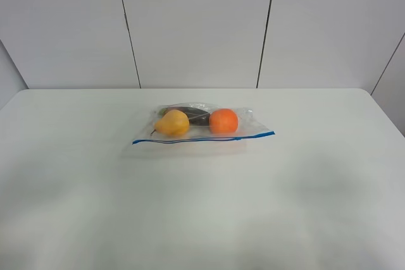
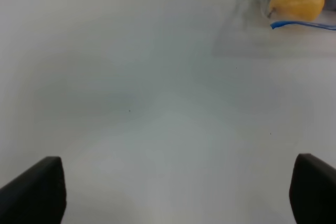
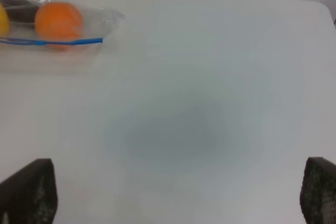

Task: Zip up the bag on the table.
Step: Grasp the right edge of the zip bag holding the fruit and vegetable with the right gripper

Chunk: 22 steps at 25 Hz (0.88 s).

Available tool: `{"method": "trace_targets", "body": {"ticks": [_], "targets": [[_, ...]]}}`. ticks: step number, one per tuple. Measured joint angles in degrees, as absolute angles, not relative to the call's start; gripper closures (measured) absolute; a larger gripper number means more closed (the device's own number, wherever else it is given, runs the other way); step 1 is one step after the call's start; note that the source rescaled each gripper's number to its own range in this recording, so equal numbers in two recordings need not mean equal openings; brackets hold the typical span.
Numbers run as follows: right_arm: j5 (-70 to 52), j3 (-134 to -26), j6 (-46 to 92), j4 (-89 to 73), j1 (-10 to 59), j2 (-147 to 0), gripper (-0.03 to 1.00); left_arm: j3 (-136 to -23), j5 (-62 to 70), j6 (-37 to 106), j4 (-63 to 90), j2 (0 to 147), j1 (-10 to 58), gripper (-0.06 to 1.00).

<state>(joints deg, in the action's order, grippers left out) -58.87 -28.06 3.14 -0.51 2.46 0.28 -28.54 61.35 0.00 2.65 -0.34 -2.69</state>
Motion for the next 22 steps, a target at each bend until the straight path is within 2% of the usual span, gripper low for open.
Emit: {"method": "trace_targets", "body": {"ticks": [7,11,22], "targets": [[-58.9,-28.1,3.1,-0.5,2.5,0.2,-0.03,-28.5,61.3,0.0,2.6,-0.3,-2.7,-0.04],[-58.9,-30.4,3.1,-0.5,2.5,-5.0,-0.03,-28.5,61.3,0.0,2.6,-0.3,-2.7,-0.04],[-58.1,-53.0,2.5,-4.9,2.5,-47.4,-0.03,-28.5,61.3,0.0,2.6,-0.3,-2.7,-0.04]]}}
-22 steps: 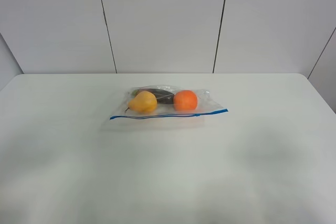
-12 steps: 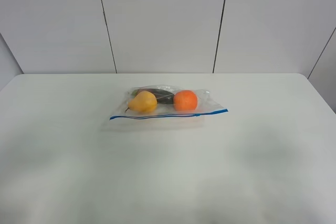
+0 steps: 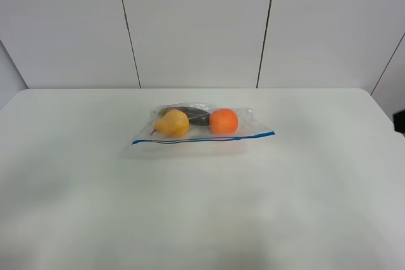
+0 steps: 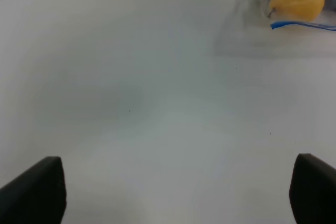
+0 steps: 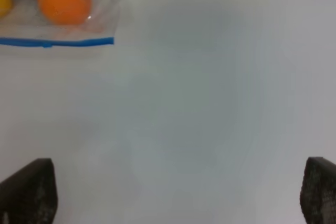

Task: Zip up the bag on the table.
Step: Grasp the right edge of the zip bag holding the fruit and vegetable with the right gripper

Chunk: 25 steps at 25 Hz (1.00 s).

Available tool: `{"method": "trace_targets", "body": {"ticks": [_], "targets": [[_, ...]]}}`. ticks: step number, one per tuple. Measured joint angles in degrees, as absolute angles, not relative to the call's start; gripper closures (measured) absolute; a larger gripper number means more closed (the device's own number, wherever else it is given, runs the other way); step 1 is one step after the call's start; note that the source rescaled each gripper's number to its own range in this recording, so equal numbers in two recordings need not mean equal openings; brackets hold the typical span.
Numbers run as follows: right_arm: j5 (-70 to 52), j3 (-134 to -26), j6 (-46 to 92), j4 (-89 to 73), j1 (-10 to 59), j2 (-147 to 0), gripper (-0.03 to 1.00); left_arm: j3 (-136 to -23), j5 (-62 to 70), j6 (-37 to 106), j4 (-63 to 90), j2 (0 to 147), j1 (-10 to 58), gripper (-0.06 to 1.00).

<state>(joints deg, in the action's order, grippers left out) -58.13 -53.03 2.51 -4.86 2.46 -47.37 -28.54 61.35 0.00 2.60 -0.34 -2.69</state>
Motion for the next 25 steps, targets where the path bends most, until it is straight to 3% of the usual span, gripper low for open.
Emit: {"method": "trace_targets", "body": {"ticks": [12,25], "targets": [[-58.5,-71.3,6.5,-22.1,2.5,-90.6,-0.02,-28.5,61.3,0.0,2.6,-0.3,-2.7,-0.04],[-62.4,-78.9,20.5,-46.8,-1.6,-117.1,0.03,-28.5,61.3,0.0,2.6,-0.3,-2.7,-0.04]]}}
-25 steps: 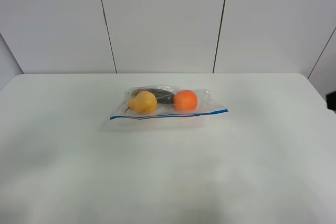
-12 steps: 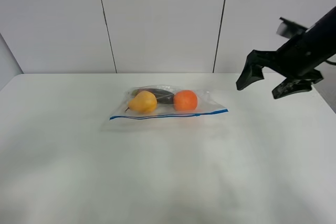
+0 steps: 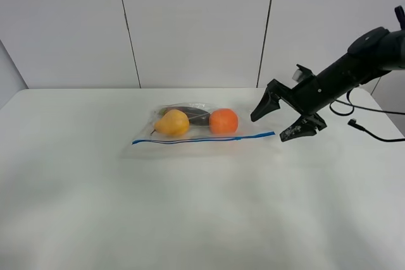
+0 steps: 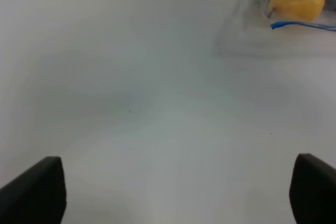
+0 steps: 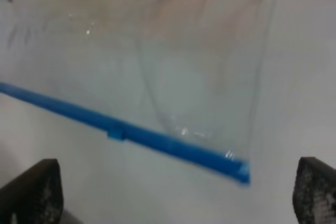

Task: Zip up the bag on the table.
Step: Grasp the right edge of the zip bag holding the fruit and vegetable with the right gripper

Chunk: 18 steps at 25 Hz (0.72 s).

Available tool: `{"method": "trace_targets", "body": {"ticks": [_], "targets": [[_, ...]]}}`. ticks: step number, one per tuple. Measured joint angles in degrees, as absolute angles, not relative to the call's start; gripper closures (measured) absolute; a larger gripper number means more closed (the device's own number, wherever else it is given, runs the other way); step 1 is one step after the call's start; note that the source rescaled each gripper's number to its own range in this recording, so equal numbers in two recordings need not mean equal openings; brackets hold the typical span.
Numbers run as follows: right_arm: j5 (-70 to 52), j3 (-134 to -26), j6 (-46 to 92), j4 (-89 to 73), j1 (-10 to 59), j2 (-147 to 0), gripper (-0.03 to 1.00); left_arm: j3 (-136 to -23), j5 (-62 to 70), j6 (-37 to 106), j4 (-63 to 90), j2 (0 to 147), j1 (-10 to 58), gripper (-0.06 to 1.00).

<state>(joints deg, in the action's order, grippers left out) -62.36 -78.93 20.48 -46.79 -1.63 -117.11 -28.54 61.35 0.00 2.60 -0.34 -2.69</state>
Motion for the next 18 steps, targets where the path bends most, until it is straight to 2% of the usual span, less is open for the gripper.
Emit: {"method": "trace_targets", "body": {"ticks": [3,6,13,15,18], "targets": [[-64.7,-79.0,24.7,-53.3,-3.3,-121.4,0.08,-28.5,61.3,0.0,2.6,-0.3,-2.7,-0.04],[-67.2,-79.0,28.4,-58.0,-3.5,-124.5,0.16,-28.5,61.3,0.0,2.6,-0.3,-2.7,-0.04],[-67.9,-79.0,30.1,-59.7,-3.5,-125.3,0.55,-28.5,61.3,0.0,2.6,-0.3,-2.7,-0.04],[-67.9,-79.0,30.3,-59.7,-3.5,-125.3,0.62,-28.5,61.3,0.0,2.6,-0.3,-2.7,-0.04],[-68.0,-79.0,30.6,-59.7,-3.5,-125.3,0.66,-28.5,61.3,0.0,2.6,-0.3,-2.7,-0.04]]}}
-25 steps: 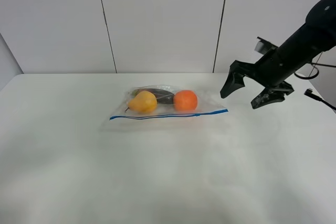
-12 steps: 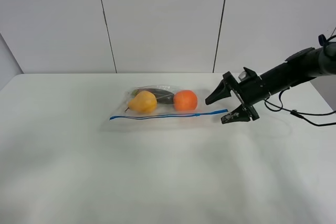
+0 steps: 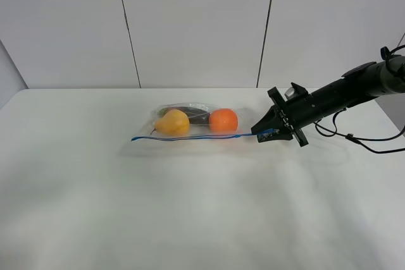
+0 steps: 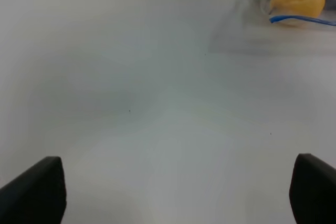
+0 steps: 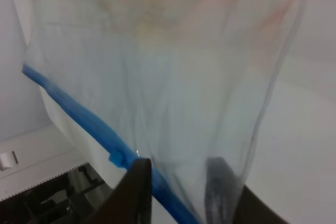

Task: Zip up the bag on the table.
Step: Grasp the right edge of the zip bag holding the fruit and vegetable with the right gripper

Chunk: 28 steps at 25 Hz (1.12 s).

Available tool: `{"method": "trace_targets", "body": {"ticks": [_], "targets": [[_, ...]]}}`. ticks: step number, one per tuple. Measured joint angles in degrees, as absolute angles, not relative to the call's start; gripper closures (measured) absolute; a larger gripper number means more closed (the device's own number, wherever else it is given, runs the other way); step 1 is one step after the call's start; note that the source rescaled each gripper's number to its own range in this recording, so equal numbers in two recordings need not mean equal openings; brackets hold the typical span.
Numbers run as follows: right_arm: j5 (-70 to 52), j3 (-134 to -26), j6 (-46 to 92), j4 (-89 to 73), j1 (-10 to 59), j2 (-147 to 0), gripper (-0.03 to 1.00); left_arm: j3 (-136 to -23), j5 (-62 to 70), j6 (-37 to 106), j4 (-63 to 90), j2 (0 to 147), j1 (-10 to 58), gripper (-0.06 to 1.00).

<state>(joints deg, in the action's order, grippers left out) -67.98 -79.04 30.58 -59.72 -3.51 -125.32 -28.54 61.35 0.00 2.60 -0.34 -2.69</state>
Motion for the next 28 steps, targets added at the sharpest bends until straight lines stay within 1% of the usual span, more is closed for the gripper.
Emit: {"method": "trace_targets", "body": {"ticks": [24,25,28], "targets": [[-66.0,-79.0,30.9,-60.0,-3.5,-125.3,0.69,-28.5,61.3,0.0,2.6,-0.3,-2.7,-0.04],[-65.9,-79.0,31.0,-60.1,-3.5,-125.3,0.71,-28.5,61.3,0.0,2.6,-0.3,-2.7,-0.04],[-65.8,-79.0,31.1,-60.1,-3.5,-125.3,0.84,-28.5,61.3,0.0,2.6,-0.3,-2.7,-0.04]]}}
